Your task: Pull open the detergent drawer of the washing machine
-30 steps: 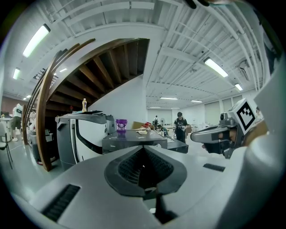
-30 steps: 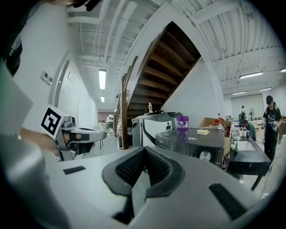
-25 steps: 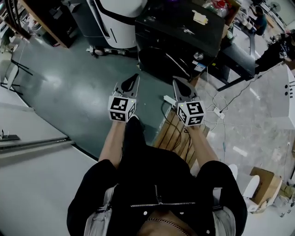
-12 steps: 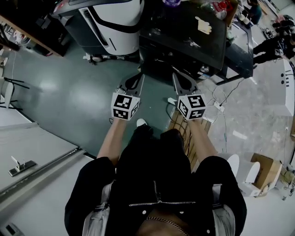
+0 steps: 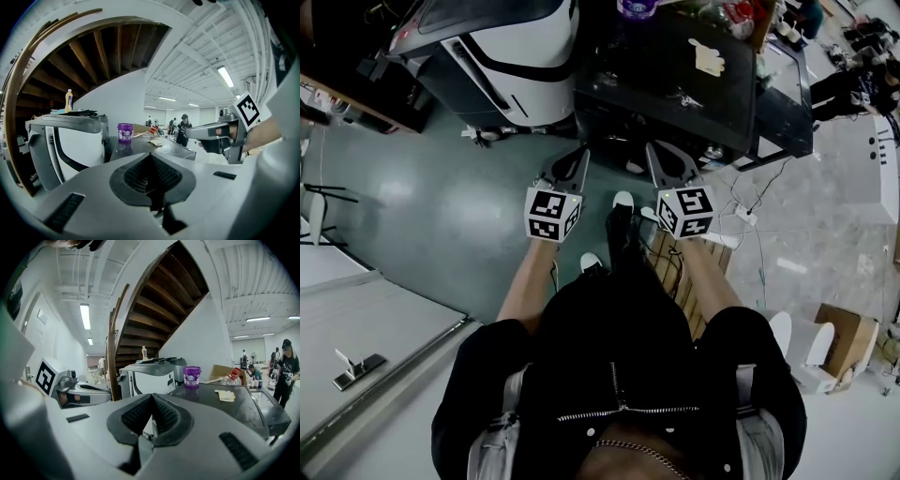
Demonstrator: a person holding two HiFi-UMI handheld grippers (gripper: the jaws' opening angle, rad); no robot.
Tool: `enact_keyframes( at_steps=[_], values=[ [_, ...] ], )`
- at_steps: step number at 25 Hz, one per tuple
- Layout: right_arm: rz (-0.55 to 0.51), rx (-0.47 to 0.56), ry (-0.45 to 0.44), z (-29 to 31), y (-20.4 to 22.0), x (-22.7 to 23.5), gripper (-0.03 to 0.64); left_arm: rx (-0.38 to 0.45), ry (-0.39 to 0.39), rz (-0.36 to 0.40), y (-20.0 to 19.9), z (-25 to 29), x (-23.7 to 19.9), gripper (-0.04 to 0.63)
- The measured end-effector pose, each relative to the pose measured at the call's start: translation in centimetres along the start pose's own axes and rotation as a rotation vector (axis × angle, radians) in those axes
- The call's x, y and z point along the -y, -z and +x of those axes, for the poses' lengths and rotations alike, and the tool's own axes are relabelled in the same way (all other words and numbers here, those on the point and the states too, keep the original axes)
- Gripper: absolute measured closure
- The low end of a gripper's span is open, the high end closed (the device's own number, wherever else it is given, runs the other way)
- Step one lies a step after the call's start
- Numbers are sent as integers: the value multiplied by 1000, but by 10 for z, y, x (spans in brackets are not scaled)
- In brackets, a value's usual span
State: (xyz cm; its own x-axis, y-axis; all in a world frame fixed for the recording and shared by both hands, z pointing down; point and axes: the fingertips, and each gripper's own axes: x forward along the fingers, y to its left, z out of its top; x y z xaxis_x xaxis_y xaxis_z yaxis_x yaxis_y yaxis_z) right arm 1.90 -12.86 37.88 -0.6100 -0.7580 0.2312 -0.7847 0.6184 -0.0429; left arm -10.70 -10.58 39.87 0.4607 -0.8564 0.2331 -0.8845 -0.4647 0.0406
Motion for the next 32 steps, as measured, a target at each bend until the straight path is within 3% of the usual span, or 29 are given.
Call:
enact_keyframes(
  at_steps=[8,13,18,25,32],
  values=[
    [-25,48,14,65,-20,45,612,1,-6,24,-12,73,-29,575],
    [-19,25,15,91,-13,65,611,-16,2,-2,-6,108,-46,575],
    [-7,-18,2,100,2,76,612,-52,23,-105,20,129,-48,575],
    [-10,-76,-30,103,27,64,612,-149,28,-206,93,139,-44,575],
    [3,-100,-23,94,42,64,612,-168,57,-432,149,152,-44,572]
  ],
)
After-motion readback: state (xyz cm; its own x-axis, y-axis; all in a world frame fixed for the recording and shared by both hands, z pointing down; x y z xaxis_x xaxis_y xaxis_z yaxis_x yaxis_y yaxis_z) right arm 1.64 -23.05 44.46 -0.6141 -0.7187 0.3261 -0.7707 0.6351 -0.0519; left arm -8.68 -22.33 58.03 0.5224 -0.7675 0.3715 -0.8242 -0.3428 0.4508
